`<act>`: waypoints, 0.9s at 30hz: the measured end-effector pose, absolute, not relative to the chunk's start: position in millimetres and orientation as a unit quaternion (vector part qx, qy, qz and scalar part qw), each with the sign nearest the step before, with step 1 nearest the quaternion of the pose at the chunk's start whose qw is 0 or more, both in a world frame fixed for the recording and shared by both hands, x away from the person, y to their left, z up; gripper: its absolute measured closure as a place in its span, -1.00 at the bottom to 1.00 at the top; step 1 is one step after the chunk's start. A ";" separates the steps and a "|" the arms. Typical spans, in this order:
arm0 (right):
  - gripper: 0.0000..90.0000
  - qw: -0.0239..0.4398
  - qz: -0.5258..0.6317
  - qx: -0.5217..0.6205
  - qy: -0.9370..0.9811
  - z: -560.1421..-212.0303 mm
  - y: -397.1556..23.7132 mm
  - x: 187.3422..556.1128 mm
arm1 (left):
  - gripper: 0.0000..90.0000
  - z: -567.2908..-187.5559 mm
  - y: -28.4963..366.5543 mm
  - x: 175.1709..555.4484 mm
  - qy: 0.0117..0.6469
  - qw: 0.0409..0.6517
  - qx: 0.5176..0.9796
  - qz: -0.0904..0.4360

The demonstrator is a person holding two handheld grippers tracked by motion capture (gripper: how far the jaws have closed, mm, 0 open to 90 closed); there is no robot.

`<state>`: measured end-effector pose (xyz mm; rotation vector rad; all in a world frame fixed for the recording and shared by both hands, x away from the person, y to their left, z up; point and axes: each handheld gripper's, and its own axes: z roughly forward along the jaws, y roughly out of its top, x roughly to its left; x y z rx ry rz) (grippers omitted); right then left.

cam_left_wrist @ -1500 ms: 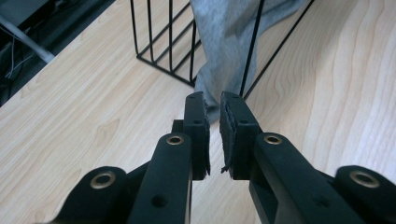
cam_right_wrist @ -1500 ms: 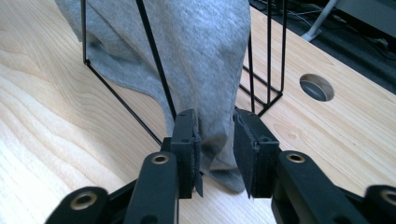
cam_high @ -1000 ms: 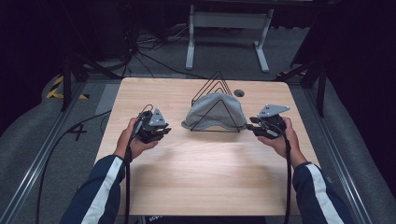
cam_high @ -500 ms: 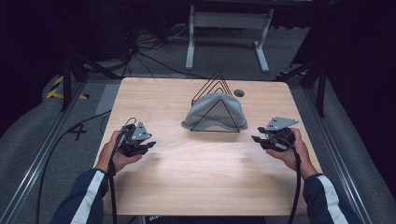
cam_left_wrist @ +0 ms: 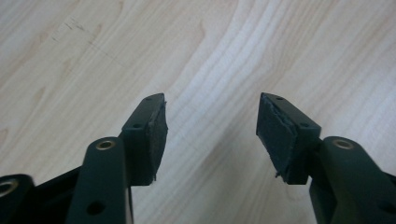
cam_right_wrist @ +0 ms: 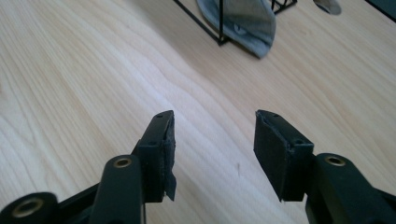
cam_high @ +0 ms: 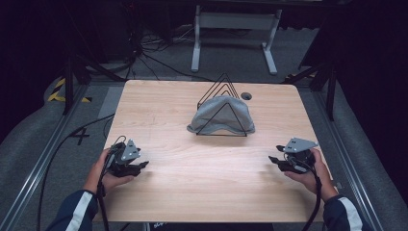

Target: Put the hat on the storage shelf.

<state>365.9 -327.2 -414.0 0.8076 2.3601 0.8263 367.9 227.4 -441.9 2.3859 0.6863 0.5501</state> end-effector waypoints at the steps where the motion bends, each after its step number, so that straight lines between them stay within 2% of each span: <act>1: 0.06 0.253 0.305 0.303 0.867 -415.9 -329.8 363.2 | -0.06 -444.3 229.4 364.7 0.261 0.294 0.897 0.205; 4: 0.00 0.249 0.309 0.313 0.863 -420.6 -340.8 354.4 | -0.17 -447.7 235.1 357.4 0.263 0.296 0.897 0.195; 15: -0.15 0.224 0.325 0.348 0.850 -443.5 -366.9 332.3 | -0.35 -465.8 244.7 341.9 0.256 0.305 0.902 0.167; 21: -0.24 0.207 0.337 0.382 0.835 -460.8 -382.4 323.2 | -0.53 -474.2 248.8 334.7 0.286 0.333 0.884 0.160; 25: -0.34 0.198 0.363 0.401 0.817 -467.1 -390.5 317.8 | -0.54 -482.9 257.3 333.3 0.320 0.372 0.862 0.131; 27: -0.39 0.199 0.360 0.404 0.817 -467.2 -390.2 317.2 | -0.59 -482.3 258.1 332.2 0.325 0.366 0.862 0.133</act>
